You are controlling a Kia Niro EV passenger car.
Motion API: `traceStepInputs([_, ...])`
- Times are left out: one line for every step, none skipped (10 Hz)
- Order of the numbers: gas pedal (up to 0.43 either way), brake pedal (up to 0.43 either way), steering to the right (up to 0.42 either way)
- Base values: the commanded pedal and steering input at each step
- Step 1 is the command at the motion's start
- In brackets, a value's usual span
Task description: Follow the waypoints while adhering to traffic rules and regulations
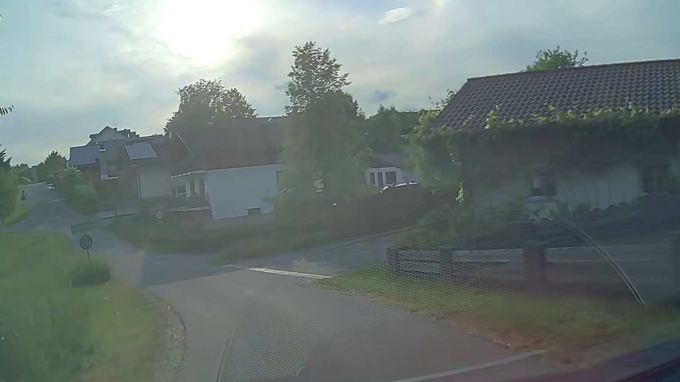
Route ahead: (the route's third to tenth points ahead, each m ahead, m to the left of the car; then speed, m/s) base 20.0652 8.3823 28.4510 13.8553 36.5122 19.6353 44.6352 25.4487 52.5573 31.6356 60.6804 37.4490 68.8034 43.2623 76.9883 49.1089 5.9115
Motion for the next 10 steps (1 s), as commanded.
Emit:
traceStepInputs([0.000, 0.000, -0.130])
traceStepInputs([0.000, 0.000, -0.133])
traceStepInputs([0.000, 0.000, -0.138])
traceStepInputs([0.000, 0.000, -0.139])
traceStepInputs([0.000, 0.000, -0.139])
traceStepInputs([0.000, 0.000, -0.139])
traceStepInputs([0.000, 0.000, -0.139])
traceStepInputs([0.000, 0.000, -0.139])
traceStepInputs([0.000, 0.000, -0.139])
traceStepInputs([0.000, 0.000, -0.139])
